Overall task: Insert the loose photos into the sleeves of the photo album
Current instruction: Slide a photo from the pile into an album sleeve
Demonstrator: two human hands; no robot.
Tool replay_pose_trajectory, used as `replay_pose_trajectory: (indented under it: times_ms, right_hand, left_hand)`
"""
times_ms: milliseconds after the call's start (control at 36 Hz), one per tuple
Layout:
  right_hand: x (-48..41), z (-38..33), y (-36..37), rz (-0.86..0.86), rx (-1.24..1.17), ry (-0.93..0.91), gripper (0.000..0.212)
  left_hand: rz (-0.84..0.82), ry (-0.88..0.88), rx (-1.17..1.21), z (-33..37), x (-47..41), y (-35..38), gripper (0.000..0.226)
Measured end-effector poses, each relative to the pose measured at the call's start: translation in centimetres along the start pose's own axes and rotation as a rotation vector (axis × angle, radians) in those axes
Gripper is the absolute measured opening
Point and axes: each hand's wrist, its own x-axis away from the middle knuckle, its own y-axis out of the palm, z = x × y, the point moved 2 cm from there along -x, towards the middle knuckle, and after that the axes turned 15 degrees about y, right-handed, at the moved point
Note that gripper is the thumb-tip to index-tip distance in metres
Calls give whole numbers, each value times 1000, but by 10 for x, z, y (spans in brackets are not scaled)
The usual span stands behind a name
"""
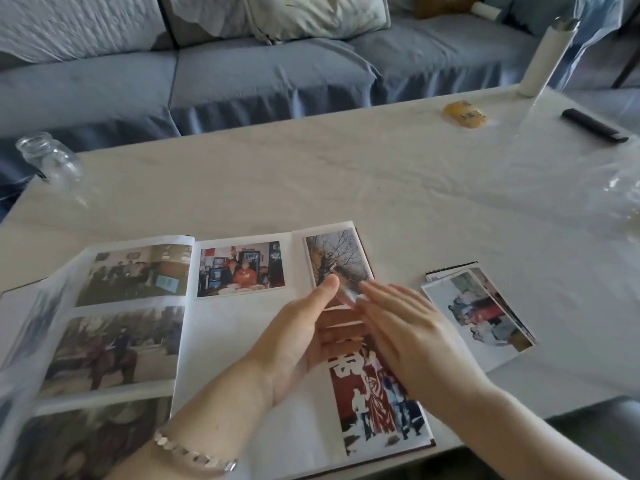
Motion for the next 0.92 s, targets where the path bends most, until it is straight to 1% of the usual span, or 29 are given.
replay_pose_trajectory:
  times_ms: [56,111,167,222,278,306,417,472,528,556,611,639,694,722,778,833,861,889,917]
  right_hand:
    - [-1,-8,7,-71,-82,-6,33]
    - [-3,-14,9,-132,-154,26,35]
    - [-6,-18,7,-171,-187,51,33]
    - [-8,-20,5,-205,-244,79,26]
    - [-11,-20,4,-206,-283,83,20]
    - [-12,-19,4,-190,-273,76,23]
    - [-24,-20,5,-104,-155,34,48]
    - [-33,-23,2,-94,-144,13,55]
    - [-40,-29,-2,-135,-163,3,52]
    - [-43,-31,-5,-176,-194,35,49]
    - [-47,-36,-12,-281,-262,180,43]
    - [-48,-36,-13,-318,-260,235,40]
    - [-47,-28,-11,-388,-214,304,26]
    - [-45,-23,-9,-399,-219,336,19]
    - [-42,-9,-7,-344,-297,428,10]
    - [-38,9,-5,-227,-427,579,16]
    - [-35,17,-5,-158,-480,652,14]
    - [-32,24,-4,-97,-499,708,10]
    - [-28,30,-2,-45,-498,752,11]
  left_hand:
    - [62,55,-48,3,3,-2,41]
    - [143,113,-144,5,5,-8,29]
    - [179,165,-215,6,8,-14,21]
    - [187,200,-307,8,11,-19,26]
    - [158,240,-416,11,12,-25,27]
    - [144,272,-476,11,12,-29,27]
    - [59,438,-724,23,11,-40,34]
    - [1,512,-837,32,12,-41,37]
    - [-59,593,-957,38,11,-42,34]
    - [-92,630,-1023,41,10,-42,32]
    - [-139,705,-1142,43,10,-43,32]
    - [-140,745,-1190,44,10,-44,33]
    - [-81,795,-1244,42,13,-45,36]
    - [-32,782,-1258,40,14,-46,37]
    - [64,675,-1264,31,17,-51,41]
    - [126,495,-1278,15,20,-62,49]
    - [129,398,-1319,6,21,-67,53]
    - [114,301,-1377,-4,23,-71,58]
    - [94,203,-1444,-13,24,-76,64]
